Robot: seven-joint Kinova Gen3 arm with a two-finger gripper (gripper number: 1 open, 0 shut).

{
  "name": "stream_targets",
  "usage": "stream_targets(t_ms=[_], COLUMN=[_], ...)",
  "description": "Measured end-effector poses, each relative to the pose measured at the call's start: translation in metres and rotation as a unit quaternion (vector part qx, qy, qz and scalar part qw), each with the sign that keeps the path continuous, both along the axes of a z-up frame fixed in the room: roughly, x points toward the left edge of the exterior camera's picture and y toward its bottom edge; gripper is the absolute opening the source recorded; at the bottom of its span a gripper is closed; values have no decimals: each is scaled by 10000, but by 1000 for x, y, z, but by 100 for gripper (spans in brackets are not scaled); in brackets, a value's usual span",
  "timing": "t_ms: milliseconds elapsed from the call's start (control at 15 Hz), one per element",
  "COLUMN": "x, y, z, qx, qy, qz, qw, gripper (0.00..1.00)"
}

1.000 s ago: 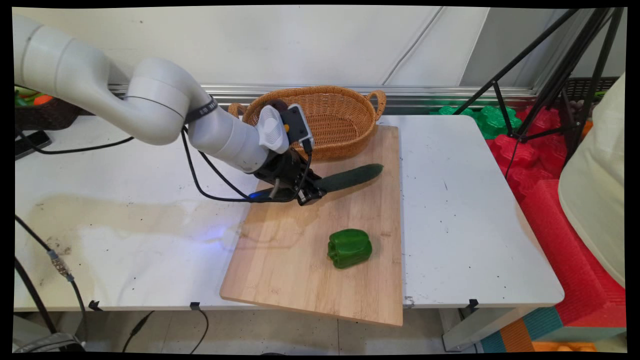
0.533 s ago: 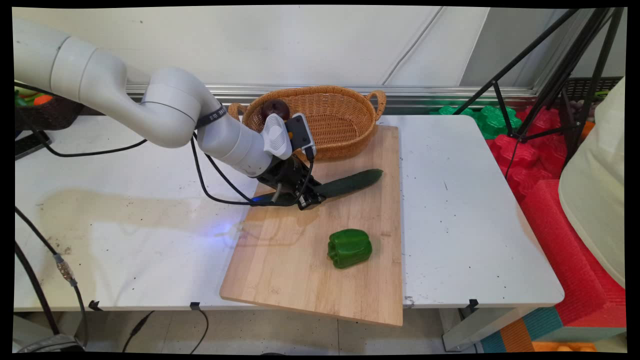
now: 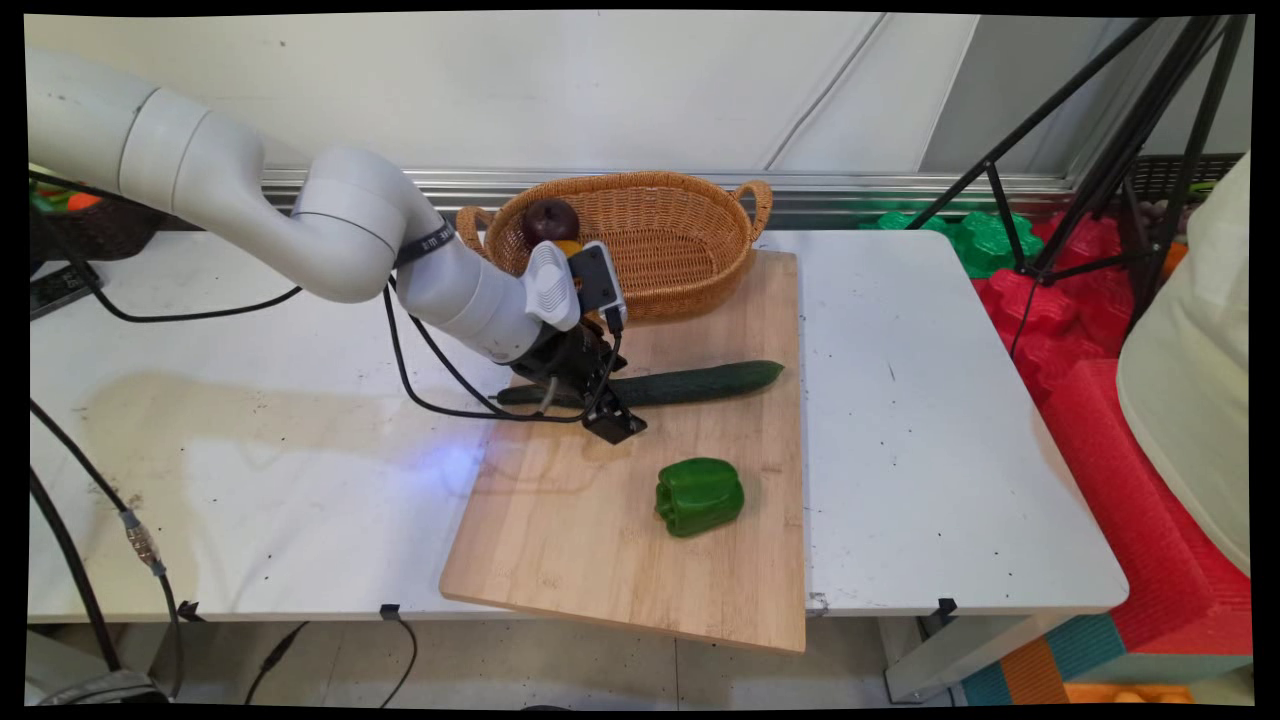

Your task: Place the picked object on the cutting board

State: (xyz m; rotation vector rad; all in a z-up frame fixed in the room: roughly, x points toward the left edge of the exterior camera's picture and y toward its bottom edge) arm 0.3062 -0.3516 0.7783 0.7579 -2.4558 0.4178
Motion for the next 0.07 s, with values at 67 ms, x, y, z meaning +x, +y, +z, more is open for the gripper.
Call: stream_targets(t_ms=[67], x=[1], y=[0], z=[-1], qx=[8], qy=[-3], qz=[-11], qw=[10000], gripper=[100])
